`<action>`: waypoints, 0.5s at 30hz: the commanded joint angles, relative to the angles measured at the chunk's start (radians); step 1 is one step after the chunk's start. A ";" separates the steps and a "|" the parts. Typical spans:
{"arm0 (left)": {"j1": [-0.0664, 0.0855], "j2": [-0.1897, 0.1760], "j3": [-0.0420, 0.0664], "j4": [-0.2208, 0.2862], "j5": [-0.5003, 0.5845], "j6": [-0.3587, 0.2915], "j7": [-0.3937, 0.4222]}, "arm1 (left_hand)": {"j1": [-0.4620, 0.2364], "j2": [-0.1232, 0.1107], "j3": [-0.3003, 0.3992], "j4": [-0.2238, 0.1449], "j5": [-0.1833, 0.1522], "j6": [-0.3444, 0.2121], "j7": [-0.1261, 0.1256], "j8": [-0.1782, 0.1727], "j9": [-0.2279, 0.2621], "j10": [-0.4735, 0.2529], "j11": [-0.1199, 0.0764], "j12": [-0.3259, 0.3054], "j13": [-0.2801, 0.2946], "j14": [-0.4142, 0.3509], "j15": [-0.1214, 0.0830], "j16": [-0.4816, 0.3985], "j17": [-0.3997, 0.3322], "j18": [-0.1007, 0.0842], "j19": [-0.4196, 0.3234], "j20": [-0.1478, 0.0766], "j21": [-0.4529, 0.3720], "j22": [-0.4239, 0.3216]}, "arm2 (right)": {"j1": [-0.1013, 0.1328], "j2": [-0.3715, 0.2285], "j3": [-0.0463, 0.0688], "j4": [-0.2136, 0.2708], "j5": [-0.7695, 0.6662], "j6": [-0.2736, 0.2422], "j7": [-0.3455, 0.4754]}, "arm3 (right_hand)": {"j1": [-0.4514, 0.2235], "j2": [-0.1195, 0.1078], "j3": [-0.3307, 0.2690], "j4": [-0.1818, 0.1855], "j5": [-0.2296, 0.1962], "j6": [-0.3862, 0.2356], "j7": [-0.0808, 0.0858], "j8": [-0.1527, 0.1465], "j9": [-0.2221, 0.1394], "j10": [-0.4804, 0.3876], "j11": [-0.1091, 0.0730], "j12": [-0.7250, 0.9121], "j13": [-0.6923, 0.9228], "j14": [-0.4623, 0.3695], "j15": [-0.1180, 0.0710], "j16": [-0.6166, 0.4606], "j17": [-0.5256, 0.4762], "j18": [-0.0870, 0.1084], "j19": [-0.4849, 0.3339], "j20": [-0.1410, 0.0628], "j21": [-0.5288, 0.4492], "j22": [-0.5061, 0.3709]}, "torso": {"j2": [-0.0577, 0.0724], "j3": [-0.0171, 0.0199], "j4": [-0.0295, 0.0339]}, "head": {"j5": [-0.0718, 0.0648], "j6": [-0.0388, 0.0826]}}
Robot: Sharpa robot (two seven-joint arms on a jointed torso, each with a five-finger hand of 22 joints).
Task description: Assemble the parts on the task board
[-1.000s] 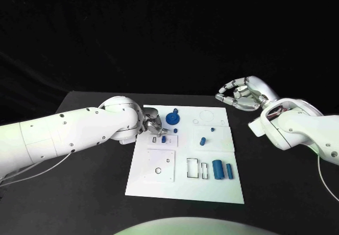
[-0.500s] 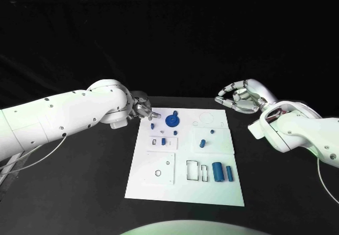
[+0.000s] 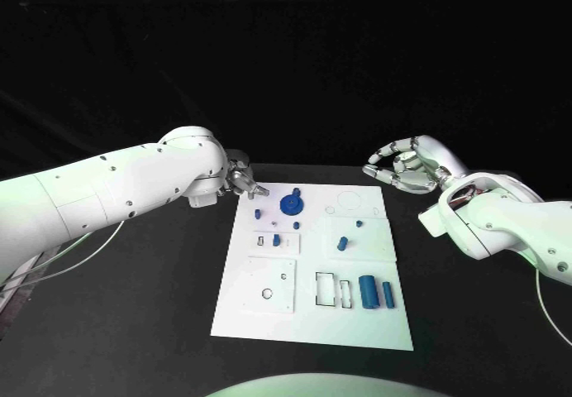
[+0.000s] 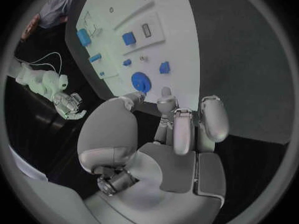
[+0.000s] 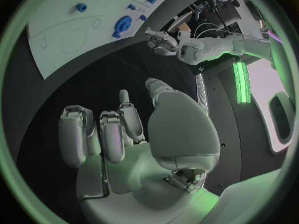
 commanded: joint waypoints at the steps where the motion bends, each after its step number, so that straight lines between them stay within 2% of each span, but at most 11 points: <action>1: 0.000 0.021 -0.006 -0.028 -0.025 0.080 0.006 | 0.005 0.009 -0.006 0.001 0.000 0.006 0.005 -0.007 -0.002 -0.006 0.000 -0.001 -0.001 0.073 0.008 0.003 0.141 -0.003 0.003 0.006 0.001 0.000 | -0.001 0.002 0.000 0.000 -0.010 0.008 0.003 | 0.005 0.003 0.000 -0.006 0.004 -0.007 0.003 0.005 -0.002 -0.003 -0.001 -0.005 0.024 0.082 -0.009 -0.003 0.168 0.017 0.022 -0.010 0.000 0.173 | 0.000 -0.0007 0.0012 | 0.002 -0.003; 8: -0.011 0.057 -0.018 -0.072 -0.001 0.097 0.006 | -0.004 0.016 -0.013 0.002 -0.002 0.009 0.006 -0.013 -0.008 -0.007 0.002 -0.001 -0.002 0.073 0.009 0.003 0.142 -0.003 0.003 0.008 0.001 -0.001 | -0.001 0.004 0.000 0.000 -0.010 0.008 0.004 | 0.006 0.004 0.001 -0.006 0.006 -0.007 0.003 0.005 -0.002 -0.003 -0.001 -0.005 0.024 0.083 -0.009 -0.002 0.169 0.017 0.021 -0.010 -0.001 0.172 | 0.001 -0.0017 -0.0007 | 0.003 -0.006; 15: -0.019 0.071 -0.024 -0.086 0.019 0.104 0.007 | -0.006 0.018 -0.015 0.002 -0.002 0.011 0.007 -0.014 -0.009 -0.006 0.002 0.001 0.000 0.074 0.009 0.004 0.143 -0.003 0.003 0.009 0.001 0.001 | -0.001 0.006 0.000 -0.001 -0.010 0.008 0.004 | 0.006 0.004 0.001 -0.006 0.006 -0.007 0.003 0.005 -0.002 -0.003 -0.001 -0.005 0.024 0.083 -0.009 -0.002 0.169 0.017 0.021 -0.010 -0.001 0.172 | -0.001 -0.0002 0.0010 | 0.002 -0.011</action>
